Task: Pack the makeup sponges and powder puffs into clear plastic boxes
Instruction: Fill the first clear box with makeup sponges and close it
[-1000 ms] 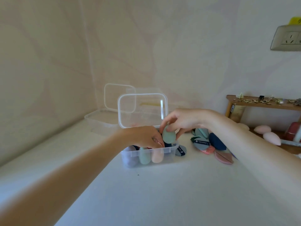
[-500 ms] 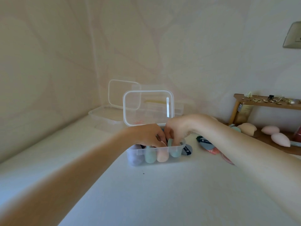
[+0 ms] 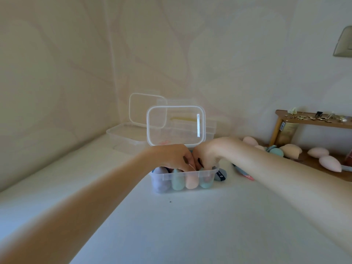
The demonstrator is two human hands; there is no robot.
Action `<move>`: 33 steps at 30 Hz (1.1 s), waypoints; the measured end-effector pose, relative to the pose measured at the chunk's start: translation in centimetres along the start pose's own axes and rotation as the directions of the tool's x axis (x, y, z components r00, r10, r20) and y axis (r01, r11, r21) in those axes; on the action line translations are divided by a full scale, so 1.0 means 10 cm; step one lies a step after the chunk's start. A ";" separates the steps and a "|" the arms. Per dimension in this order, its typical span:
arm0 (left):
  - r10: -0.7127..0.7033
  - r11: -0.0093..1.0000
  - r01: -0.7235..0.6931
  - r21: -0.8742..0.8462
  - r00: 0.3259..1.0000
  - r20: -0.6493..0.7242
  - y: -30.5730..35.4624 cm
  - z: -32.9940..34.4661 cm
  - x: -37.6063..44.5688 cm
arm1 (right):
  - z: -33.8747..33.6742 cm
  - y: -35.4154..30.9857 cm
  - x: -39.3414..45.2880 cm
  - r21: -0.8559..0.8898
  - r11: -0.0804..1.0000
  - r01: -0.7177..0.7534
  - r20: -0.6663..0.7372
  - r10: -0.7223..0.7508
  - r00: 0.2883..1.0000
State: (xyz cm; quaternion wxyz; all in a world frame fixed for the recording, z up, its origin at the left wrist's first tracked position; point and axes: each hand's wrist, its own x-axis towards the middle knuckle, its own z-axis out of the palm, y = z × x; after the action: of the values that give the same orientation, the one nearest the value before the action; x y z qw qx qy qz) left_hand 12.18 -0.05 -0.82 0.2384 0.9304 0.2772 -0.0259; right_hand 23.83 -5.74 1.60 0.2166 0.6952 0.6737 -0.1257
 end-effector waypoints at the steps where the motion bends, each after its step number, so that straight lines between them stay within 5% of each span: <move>1: 0.002 1.000 -0.002 -0.010 1.000 -0.006 -0.01 0.01 0.00 | 0.03 0.01 -0.01 0.004 1.000 -0.001 -0.009 0.001 1.000; 7: 0.015 0.998 -0.017 0.056 0.999 0.029 0.02 -0.10 -0.06 | -0.06 0.08 -0.10 0.121 0.993 0.012 0.008 -0.013 1.000; 12: 0.019 1.000 -0.019 -0.023 1.000 -0.008 -0.10 -0.49 -0.35 | -0.33 0.11 -0.35 0.288 0.946 0.148 -0.300 -0.058 0.952; 18: -0.018 0.988 0.010 0.157 0.999 0.045 -0.19 -0.41 -0.47 | -0.02 -0.04 -0.22 0.352 0.915 0.199 -0.239 -0.118 0.964; 24: 0.024 0.988 -0.030 0.150 0.999 0.041 -0.11 -0.25 -0.33 | 0.04 -0.01 -0.12 0.404 0.897 0.179 -0.203 -0.102 0.974; 31: -0.029 0.940 0.011 0.341 0.998 0.047 0.00 0.01 -0.12 | 0.12 -0.15 0.11 0.192 0.978 0.083 -0.117 -0.061 0.991; 33: -0.010 0.953 -0.017 0.302 0.996 0.089 0.00 -0.11 -0.16 | 0.02 -0.09 0.03 0.307 0.944 0.118 -0.056 -0.106 0.993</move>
State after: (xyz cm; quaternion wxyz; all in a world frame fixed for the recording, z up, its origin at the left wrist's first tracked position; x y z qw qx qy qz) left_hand 10.73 -0.39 0.48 0.1057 0.9543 0.2574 -0.1093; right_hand 22.96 -5.60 1.20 0.0843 0.6834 0.6883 -0.2281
